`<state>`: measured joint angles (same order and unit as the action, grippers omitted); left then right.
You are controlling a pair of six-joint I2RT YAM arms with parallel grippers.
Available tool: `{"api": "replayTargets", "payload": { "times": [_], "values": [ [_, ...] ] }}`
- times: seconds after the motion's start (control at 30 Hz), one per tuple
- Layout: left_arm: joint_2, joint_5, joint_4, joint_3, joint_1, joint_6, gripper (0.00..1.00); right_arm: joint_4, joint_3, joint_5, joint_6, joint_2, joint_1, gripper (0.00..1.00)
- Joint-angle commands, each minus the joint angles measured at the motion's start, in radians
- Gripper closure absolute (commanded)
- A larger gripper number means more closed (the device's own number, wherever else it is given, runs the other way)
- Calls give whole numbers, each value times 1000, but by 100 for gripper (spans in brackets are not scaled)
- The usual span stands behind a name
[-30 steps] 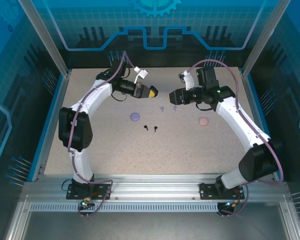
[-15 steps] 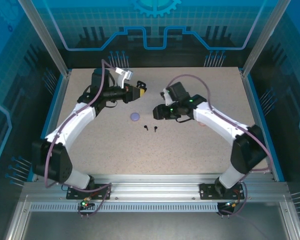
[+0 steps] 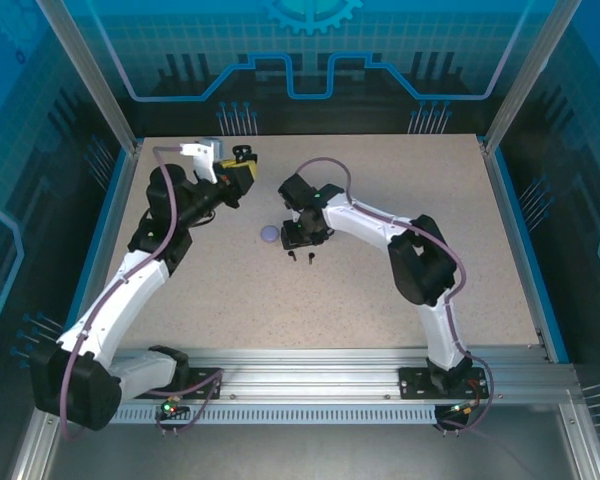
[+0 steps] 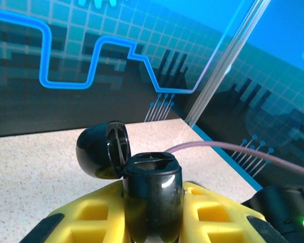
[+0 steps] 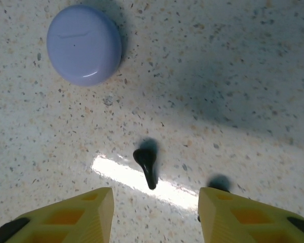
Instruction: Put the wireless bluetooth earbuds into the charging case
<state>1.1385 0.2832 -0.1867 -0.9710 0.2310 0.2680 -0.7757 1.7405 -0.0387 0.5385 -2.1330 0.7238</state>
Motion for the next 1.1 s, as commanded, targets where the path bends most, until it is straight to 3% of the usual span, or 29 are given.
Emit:
{"api": "replayTargets", "payload": {
  "times": [0.0,0.47,1.07],
  "values": [
    [-39,-64,-46,15,-10,23,100,-117,89,-35,-31,-66,27,53],
    [-56,-78,-43,18,-9,22,100,-256,280,-57,-67,-242,61,57],
    [-53,-81,-66,43,-10,37,100,-293,339,-90,-69,-307,73,63]
  ]
}}
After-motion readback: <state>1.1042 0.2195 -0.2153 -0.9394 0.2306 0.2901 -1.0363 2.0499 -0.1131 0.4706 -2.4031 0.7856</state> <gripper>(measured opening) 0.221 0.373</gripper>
